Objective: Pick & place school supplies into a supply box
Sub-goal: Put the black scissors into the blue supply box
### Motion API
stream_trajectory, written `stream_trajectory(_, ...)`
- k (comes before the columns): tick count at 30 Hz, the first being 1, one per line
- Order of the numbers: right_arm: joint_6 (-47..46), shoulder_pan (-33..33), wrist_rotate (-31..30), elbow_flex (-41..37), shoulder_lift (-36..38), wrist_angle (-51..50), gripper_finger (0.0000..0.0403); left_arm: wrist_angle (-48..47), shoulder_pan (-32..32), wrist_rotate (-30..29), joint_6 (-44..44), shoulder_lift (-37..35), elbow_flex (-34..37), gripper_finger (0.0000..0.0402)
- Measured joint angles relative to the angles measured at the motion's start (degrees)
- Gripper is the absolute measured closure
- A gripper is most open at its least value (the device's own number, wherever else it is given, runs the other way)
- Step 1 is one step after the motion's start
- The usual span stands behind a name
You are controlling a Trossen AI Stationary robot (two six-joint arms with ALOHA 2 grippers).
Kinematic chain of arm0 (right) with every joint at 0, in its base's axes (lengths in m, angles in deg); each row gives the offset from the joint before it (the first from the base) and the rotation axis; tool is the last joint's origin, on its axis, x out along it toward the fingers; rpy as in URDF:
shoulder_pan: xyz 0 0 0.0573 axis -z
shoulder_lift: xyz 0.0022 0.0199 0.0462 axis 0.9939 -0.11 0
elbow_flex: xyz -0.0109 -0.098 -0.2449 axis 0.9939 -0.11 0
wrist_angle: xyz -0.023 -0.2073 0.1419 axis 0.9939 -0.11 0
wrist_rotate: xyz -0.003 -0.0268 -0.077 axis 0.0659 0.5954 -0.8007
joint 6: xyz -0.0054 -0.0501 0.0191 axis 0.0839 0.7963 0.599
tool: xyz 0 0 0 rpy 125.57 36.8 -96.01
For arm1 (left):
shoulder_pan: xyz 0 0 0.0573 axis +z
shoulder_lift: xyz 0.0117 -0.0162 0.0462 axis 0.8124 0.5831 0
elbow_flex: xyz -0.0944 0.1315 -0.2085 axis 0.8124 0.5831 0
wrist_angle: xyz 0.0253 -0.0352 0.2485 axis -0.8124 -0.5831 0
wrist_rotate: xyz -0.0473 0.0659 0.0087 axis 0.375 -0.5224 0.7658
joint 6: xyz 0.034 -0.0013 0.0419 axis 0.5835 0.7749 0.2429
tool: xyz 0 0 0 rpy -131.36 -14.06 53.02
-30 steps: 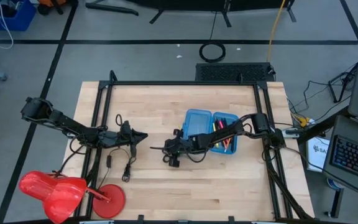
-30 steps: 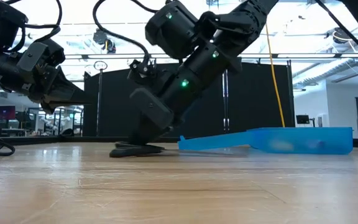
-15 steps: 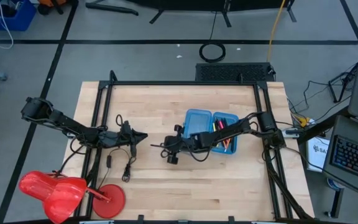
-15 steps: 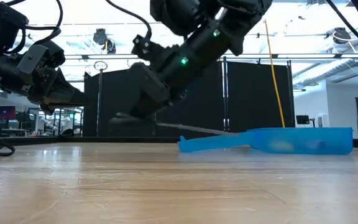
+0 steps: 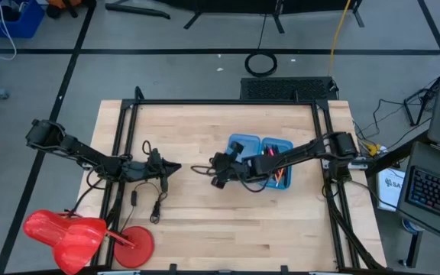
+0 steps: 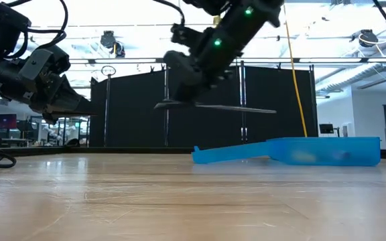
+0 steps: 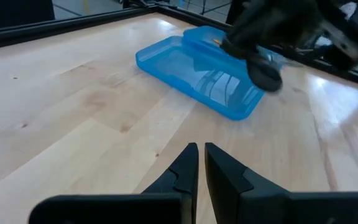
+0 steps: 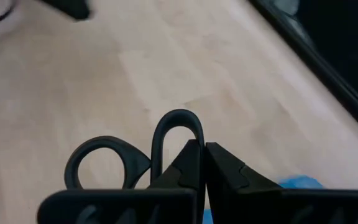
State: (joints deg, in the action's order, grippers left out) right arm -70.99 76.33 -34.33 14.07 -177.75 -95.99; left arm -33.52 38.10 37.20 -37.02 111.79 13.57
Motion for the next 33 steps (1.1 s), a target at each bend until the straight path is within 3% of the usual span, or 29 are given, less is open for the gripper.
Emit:
stream_trajectory(9, -13.1, 2.6, -7.8, -17.2, 13.5, 0.8, 0.0403, 0.2, 0.0, -0.9, 0.2, 0.0, 0.0, 0.0371)
stream_trajectory(17, -21.7, 6.7, -11.9, -33.9, 26.6, 9.1, 0.0403, 0.3, 0.0, -1.9, 0.2, 0.0, 0.0, 0.0371)
stream_trajectory(26, -28.1, 11.1, -13.1, -41.2, 30.2, 8.2, 0.0403, 0.3, 0.0, -2.0, 0.2, 0.0, 0.0, 0.0371)
stream_trajectory(33, -36.8, 11.1, -13.3, -43.9, 30.2, -1.0, 0.0403, -0.1, 0.0, -2.0, 0.2, 0.0, 0.0, 0.0371)
